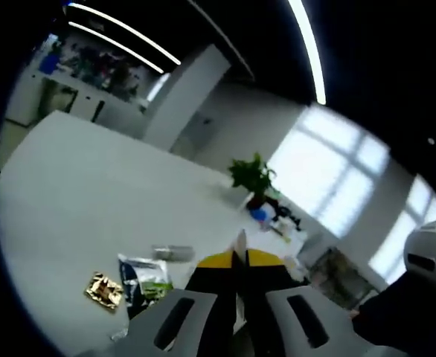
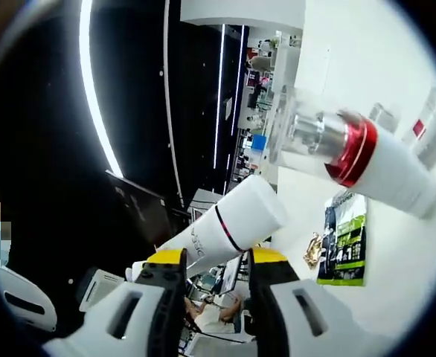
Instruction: Arrange the skincare products in the storage area until every visible bottle or jar stands upright without overlapping.
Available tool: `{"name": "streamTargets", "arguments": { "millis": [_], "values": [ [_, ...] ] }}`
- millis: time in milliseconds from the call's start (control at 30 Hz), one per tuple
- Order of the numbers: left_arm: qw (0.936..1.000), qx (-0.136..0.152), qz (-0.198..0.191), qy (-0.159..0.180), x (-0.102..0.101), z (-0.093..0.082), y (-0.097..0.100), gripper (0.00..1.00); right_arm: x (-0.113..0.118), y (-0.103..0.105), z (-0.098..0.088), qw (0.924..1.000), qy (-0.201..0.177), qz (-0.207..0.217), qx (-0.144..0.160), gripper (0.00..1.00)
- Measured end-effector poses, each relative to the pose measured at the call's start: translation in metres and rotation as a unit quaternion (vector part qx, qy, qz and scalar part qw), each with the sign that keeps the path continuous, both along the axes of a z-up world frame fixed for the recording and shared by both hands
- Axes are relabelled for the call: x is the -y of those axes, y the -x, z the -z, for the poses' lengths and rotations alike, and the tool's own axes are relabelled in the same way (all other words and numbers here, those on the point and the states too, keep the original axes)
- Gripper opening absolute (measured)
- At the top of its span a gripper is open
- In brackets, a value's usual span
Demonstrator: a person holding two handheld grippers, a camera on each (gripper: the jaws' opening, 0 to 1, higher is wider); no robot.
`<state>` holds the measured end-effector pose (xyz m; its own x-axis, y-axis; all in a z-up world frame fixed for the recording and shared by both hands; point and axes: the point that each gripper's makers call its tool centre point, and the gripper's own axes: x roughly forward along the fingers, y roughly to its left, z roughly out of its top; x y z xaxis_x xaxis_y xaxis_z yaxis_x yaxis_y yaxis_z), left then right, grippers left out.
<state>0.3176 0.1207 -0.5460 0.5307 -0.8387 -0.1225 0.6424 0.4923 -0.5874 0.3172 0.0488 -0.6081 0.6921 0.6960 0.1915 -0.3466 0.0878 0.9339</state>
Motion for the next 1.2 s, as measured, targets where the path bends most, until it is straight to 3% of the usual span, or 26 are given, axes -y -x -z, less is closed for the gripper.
{"name": "streamTargets", "arguments": {
  "millis": [200, 533, 733, 800, 867, 1033, 1100, 1167, 1200],
  "values": [
    [0.9999, 0.006, -0.006, -0.015, -0.004, 0.002, -0.006, 0.0, -0.006, 0.003, 0.007, 0.9992, 0.038, -0.011, -0.001, 0.3],
    [0.9987, 0.015, -0.012, -0.047, -0.009, 0.005, -0.016, 0.0, -0.008, 0.004, 0.009, 0.999, 0.041, -0.019, -0.002, 0.29],
    [0.9966, 0.013, -0.006, -0.081, -0.008, 0.014, -0.02, 0.0, -0.012, 0.007, 0.008, 0.9955, 0.088, -0.025, 0.025, 0.3],
    [0.9941, 0.026, 0.002, -0.105, -0.007, 0.017, -0.019, 0.0, -0.014, 0.007, 0.007, 0.9918, 0.117, -0.025, 0.047, 0.3],
    [0.9932, 0.026, -0.001, -0.114, -0.005, 0.018, -0.02, 0.0, -0.013, 0.006, 0.004, 0.9855, 0.151, -0.012, 0.075, 0.3],
    [0.9889, 0.027, 0.016, -0.145, 0.0, 0.027, -0.021, 0.0, -0.01, 0.003, 0.006, 0.971, 0.216, 0.005, 0.103, 0.32],
    [0.9867, 0.025, 0.024, -0.159, 0.004, 0.033, -0.02, 0.0, -0.011, 0.003, 0.011, 0.9547, 0.271, 0.001, 0.123, 0.37],
    [0.9837, 0.024, 0.033, -0.175, 0.009, 0.038, -0.02, 0.0, -0.017, 0.005, 0.016, 0.933, 0.326, -0.008, 0.151, 0.41],
    [0.9817, 0.025, 0.041, -0.184, 0.012, 0.041, -0.019, 0.0, -0.022, 0.008, 0.019, 0.9186, 0.357, -0.019, 0.169, 0.41]
  ]
}}
